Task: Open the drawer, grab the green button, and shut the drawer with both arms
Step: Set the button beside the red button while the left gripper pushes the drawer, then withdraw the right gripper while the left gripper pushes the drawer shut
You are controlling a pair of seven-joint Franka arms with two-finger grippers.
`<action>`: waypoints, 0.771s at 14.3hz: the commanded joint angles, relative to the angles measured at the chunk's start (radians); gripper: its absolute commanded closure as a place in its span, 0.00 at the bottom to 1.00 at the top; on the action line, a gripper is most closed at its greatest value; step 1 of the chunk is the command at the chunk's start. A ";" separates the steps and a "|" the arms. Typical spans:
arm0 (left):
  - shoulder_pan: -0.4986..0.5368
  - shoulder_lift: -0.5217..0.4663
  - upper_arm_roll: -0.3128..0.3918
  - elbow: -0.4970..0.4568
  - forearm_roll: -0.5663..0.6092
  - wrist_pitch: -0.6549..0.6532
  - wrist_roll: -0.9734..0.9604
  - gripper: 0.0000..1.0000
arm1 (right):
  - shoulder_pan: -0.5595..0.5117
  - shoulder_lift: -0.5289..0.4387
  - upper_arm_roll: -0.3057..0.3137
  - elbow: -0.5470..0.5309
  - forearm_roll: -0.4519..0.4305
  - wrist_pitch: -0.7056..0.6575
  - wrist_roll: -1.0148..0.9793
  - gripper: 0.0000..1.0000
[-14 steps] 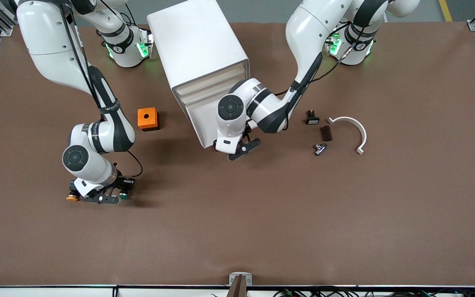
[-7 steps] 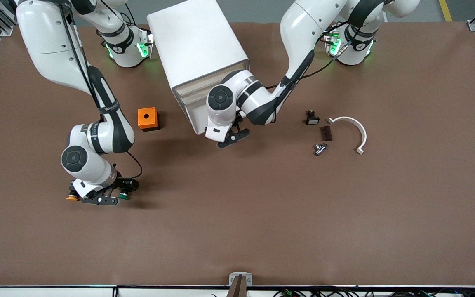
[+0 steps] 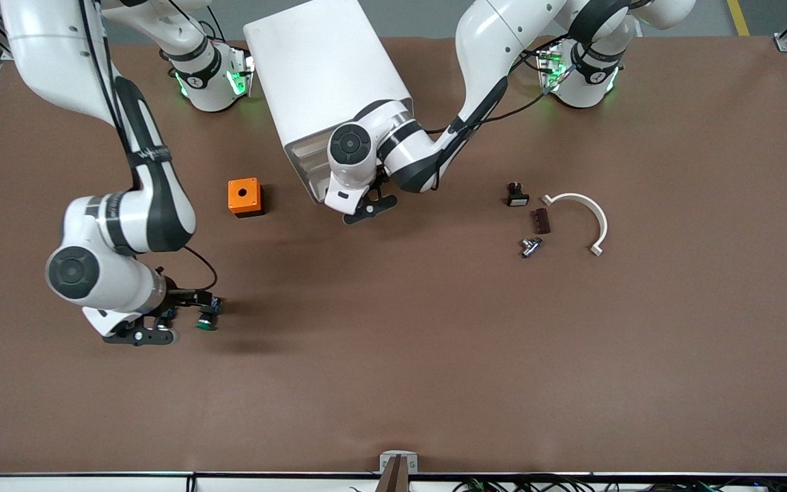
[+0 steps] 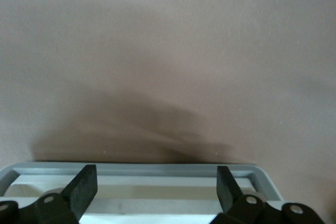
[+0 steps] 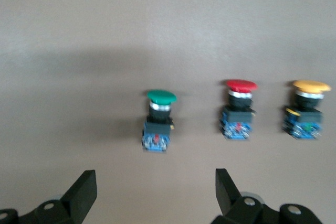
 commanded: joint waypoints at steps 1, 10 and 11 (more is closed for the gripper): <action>0.006 -0.019 -0.008 -0.028 -0.093 0.013 0.004 0.01 | -0.052 -0.028 0.014 0.090 -0.013 -0.155 -0.067 0.00; 0.030 -0.005 0.002 -0.027 -0.267 0.016 0.034 0.01 | -0.172 -0.214 0.014 0.108 -0.013 -0.335 -0.161 0.00; 0.042 -0.007 0.003 -0.027 -0.262 0.016 0.034 0.00 | -0.177 -0.238 0.013 0.108 -0.013 -0.354 -0.173 0.00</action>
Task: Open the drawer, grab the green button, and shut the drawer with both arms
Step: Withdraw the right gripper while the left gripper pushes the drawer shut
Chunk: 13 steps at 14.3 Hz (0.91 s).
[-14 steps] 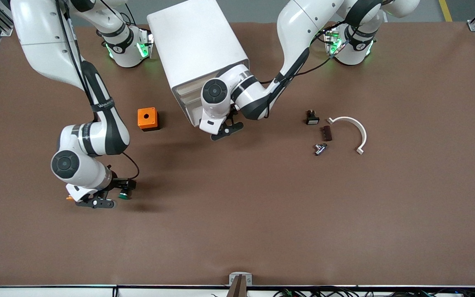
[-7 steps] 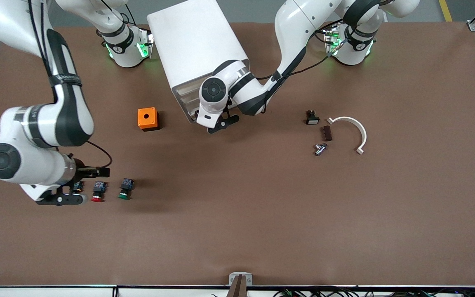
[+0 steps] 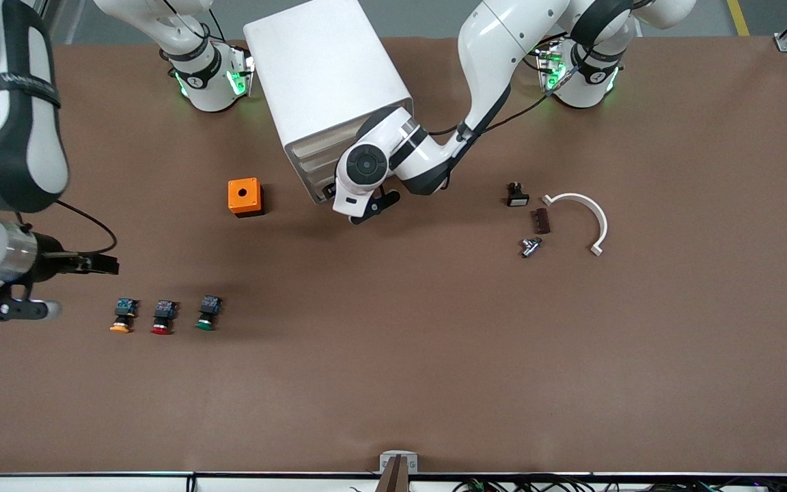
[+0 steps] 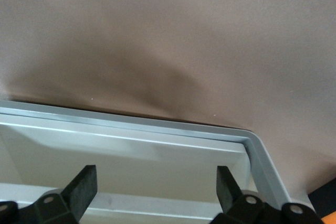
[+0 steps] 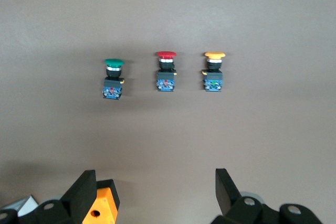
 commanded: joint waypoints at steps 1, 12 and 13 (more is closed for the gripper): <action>0.030 -0.018 0.001 -0.008 0.006 0.007 0.017 0.00 | -0.023 -0.085 0.016 -0.018 -0.013 -0.048 -0.024 0.00; 0.362 -0.369 -0.001 0.001 0.242 -0.293 0.217 0.01 | -0.109 -0.152 0.024 -0.007 -0.010 -0.062 -0.053 0.00; 0.403 -0.400 -0.001 0.001 0.242 -0.336 0.271 0.01 | -0.108 -0.151 0.024 0.005 -0.009 -0.062 -0.053 0.00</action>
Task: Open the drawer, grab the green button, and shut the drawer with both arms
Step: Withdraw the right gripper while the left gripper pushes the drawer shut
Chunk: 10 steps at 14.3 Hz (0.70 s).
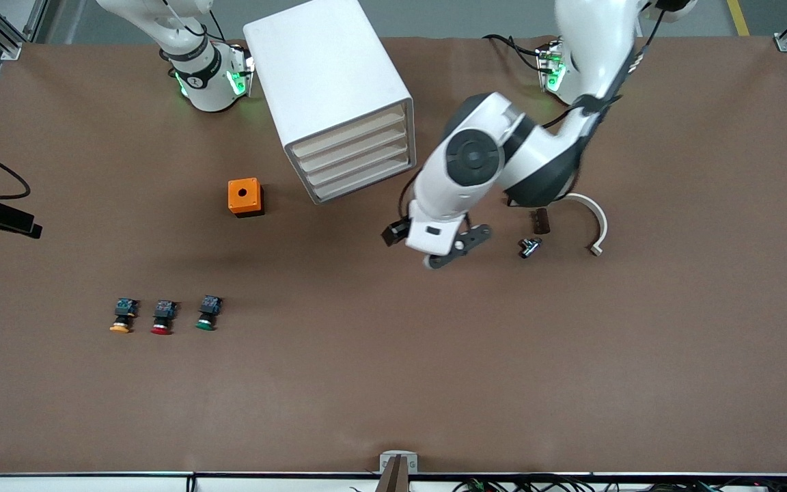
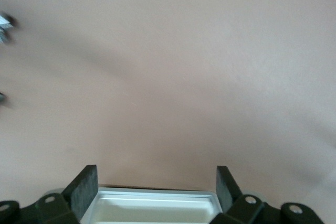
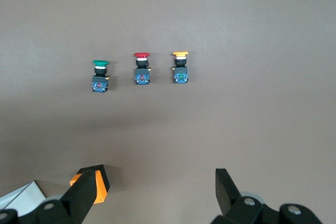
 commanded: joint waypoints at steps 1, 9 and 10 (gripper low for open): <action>0.099 -0.103 -0.007 -0.038 0.018 -0.096 0.129 0.01 | -0.014 -0.009 0.021 0.028 -0.002 -0.002 0.005 0.00; 0.363 -0.237 -0.007 -0.043 0.022 -0.275 0.511 0.01 | -0.012 -0.080 0.021 0.029 0.002 -0.102 0.004 0.00; 0.389 -0.237 -0.005 -0.043 0.024 -0.280 0.546 0.01 | -0.011 -0.114 0.022 0.010 0.004 -0.105 0.005 0.00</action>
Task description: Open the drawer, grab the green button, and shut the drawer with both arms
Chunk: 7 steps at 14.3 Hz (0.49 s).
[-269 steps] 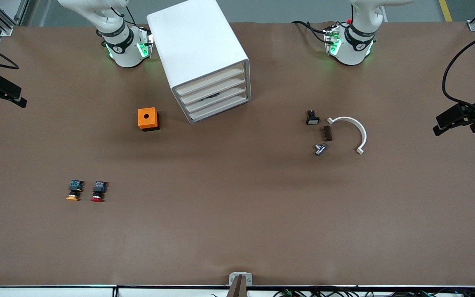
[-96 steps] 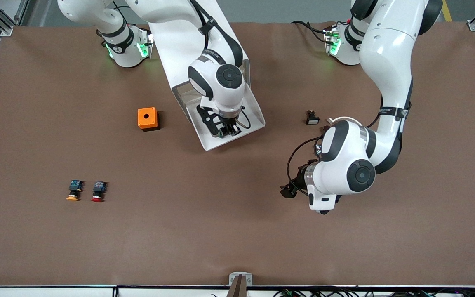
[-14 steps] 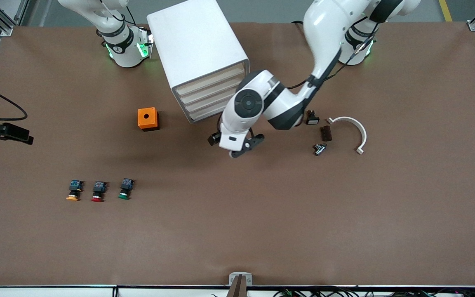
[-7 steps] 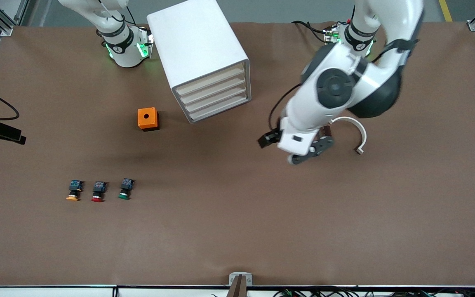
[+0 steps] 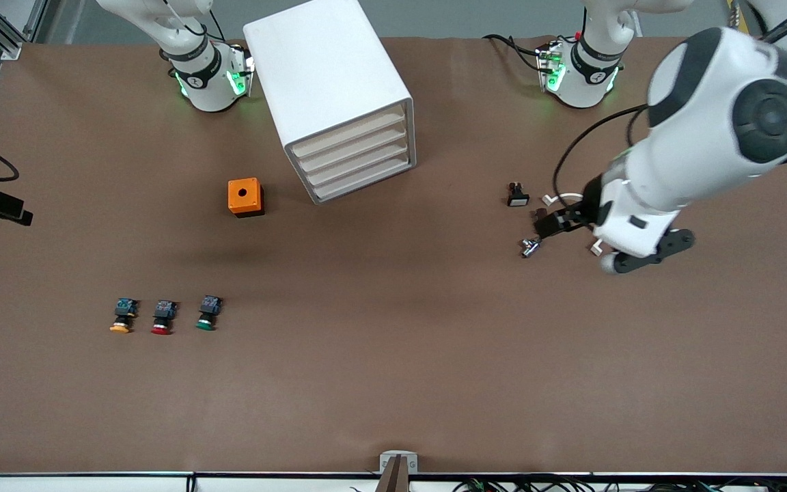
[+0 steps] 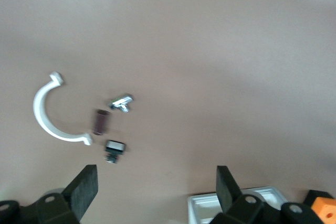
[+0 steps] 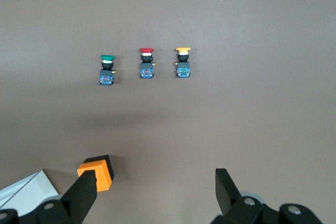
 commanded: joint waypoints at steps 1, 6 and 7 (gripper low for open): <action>0.078 -0.027 -0.010 -0.036 0.034 -0.015 0.114 0.01 | -0.011 -0.110 0.017 -0.067 0.003 -0.014 0.005 0.00; 0.117 -0.036 0.036 -0.039 0.085 -0.036 0.293 0.01 | -0.012 -0.184 0.012 -0.157 0.003 -0.016 -0.012 0.00; 0.095 -0.039 0.085 -0.044 0.085 -0.041 0.329 0.01 | -0.008 -0.198 0.014 -0.166 0.002 -0.021 -0.012 0.00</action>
